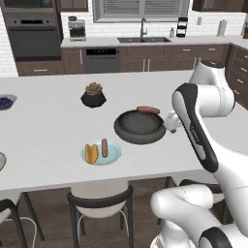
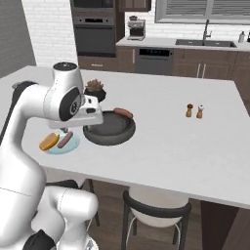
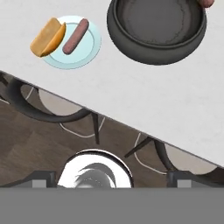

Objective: Place one bun and one sausage from the bowl on each plate.

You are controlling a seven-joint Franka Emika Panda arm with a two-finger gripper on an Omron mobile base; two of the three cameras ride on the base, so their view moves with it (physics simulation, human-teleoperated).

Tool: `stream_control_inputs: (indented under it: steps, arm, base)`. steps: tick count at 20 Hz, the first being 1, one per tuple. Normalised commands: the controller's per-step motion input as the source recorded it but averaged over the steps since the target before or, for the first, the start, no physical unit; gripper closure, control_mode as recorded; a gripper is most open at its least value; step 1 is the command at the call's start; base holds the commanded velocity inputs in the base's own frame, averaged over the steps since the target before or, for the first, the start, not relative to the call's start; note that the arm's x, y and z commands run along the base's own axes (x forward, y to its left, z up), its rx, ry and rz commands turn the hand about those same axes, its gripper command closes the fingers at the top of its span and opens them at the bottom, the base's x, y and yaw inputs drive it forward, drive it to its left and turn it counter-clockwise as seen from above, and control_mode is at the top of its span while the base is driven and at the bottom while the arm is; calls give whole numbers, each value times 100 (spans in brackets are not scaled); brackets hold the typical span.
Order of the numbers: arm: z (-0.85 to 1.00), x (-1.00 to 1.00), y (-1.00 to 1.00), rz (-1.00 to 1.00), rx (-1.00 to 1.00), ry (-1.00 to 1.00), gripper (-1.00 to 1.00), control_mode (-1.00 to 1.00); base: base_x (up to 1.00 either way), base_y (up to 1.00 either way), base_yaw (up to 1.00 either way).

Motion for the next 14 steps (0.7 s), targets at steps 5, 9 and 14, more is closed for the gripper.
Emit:
stream_control_inputs:
  steps: [5,9,14]
  arm:
    - [12,71,-47,5,1,6,-100,-100]
    - [6,100,0,6,0,11,-100,-100]
    - [-8,100,0,1,-8,1,-100,-100]
  base:
    - [0,0,0]
    - [0,0,0]
    - [0,0,0]
